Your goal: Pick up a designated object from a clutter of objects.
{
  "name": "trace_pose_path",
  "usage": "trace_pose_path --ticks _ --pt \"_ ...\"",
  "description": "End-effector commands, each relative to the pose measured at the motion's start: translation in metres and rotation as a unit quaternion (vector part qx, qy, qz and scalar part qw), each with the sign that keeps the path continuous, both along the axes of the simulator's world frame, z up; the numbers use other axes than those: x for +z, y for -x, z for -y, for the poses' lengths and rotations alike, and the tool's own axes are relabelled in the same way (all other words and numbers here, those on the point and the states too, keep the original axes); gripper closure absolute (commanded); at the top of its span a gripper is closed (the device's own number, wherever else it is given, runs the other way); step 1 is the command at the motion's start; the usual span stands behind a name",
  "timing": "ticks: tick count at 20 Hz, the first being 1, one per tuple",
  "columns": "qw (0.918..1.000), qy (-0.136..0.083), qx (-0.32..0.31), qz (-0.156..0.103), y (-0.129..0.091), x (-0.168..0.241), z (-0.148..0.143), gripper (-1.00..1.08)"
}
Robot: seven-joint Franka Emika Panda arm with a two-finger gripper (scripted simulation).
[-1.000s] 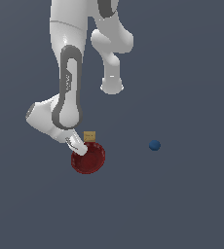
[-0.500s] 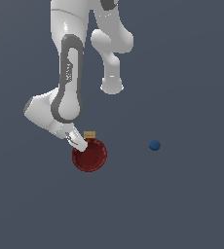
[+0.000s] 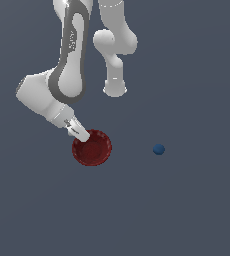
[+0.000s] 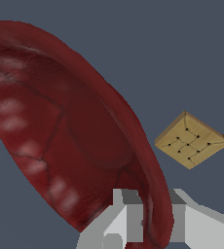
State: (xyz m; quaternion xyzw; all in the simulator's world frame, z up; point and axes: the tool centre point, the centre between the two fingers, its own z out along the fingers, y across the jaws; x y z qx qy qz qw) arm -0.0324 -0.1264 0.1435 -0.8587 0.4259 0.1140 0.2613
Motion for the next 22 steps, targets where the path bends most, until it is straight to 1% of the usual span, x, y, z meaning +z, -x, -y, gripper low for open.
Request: trace_pose_path --ticks 1,15,22 --pt "1.0000 0.001 0.000 0.001 0.005 0.027 -0.003 1.08" --pt "1.0000 0.002 0.000 0.000 0.035 0.186 -0.023 1.08" --pt "1.0000 0.002 0.000 0.000 0.045 0.252 -0.031 1.08"
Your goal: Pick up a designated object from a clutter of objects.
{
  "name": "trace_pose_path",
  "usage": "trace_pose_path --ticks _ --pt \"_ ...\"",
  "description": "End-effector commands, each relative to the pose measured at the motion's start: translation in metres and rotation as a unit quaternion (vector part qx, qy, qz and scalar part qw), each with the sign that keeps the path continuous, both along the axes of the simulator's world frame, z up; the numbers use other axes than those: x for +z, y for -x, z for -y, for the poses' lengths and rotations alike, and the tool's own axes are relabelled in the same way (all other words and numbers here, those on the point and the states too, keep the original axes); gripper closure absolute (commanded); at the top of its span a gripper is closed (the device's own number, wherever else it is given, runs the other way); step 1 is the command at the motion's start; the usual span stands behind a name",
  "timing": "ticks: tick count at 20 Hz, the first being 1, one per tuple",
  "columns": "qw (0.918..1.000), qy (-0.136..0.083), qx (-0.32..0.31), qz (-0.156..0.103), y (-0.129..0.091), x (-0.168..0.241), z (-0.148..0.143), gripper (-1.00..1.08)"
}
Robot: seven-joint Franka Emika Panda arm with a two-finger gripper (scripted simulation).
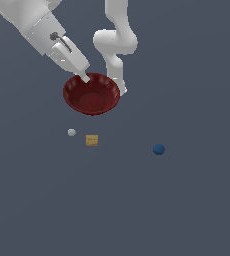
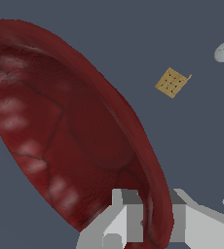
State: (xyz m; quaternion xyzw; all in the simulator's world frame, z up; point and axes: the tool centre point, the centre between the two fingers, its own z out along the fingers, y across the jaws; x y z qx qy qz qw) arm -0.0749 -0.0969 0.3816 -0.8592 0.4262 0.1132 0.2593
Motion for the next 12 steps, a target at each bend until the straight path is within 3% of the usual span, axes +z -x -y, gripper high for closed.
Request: trace_pose_path --ticks 1,12 --pt "1.0000 0.000 0.000 0.001 0.003 0.022 -0.003 1.08" --pt "1.0000 -0.002 0.000 0.002 0.006 0.058 -0.007 1.08"
